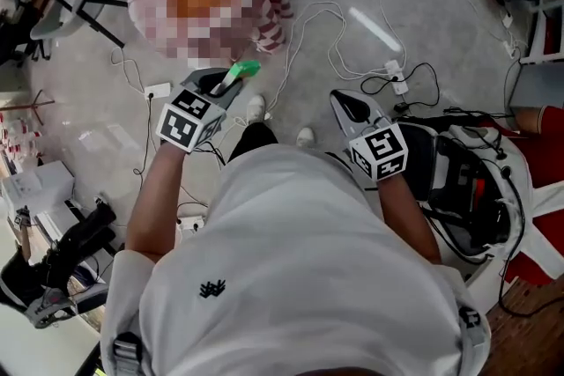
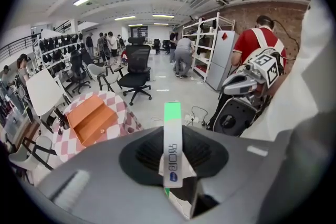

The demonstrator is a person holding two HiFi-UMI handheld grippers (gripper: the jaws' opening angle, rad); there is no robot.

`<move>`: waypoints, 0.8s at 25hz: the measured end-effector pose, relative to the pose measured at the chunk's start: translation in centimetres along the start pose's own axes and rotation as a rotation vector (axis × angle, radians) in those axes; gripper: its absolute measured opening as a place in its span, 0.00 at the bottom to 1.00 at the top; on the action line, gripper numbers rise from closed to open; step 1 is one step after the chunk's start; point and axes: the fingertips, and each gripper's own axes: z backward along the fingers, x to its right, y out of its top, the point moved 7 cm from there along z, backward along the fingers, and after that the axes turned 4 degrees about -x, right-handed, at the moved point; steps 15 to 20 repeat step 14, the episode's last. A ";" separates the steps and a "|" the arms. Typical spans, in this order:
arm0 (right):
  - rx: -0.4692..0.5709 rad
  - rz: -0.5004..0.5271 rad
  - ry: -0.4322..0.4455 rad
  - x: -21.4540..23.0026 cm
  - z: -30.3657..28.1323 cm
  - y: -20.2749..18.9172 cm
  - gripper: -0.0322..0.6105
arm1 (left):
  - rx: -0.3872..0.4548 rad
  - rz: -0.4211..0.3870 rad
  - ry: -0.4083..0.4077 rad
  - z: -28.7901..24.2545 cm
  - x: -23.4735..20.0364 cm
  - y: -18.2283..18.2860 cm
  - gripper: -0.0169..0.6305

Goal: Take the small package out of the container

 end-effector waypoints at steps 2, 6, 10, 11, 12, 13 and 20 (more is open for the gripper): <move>-0.001 0.003 -0.007 -0.2 -0.6 1.0 0.05 | 0.005 0.004 -0.002 0.4 -1.0 0.3 0.26; -0.012 0.010 -0.018 -0.9 -2.3 2.9 0.05 | 0.015 0.012 -0.013 1.0 -3.9 0.8 0.26; -0.021 0.010 -0.022 -1.7 -5.4 4.5 0.05 | 0.018 0.014 -0.023 1.3 -7.5 0.7 0.26; -0.019 0.008 -0.025 -1.9 -6.2 4.9 0.05 | 0.019 0.012 -0.024 1.5 -8.5 0.7 0.26; -0.018 0.006 -0.028 -2.0 -6.8 5.4 0.05 | 0.019 0.010 -0.025 1.6 -9.3 0.7 0.26; -0.016 0.004 -0.032 -2.2 -7.4 5.9 0.05 | 0.019 0.008 -0.027 1.8 -10.2 0.8 0.26; -0.014 0.003 -0.035 -2.4 -8.0 6.3 0.05 | 0.019 0.007 -0.028 2.0 -11.0 0.8 0.26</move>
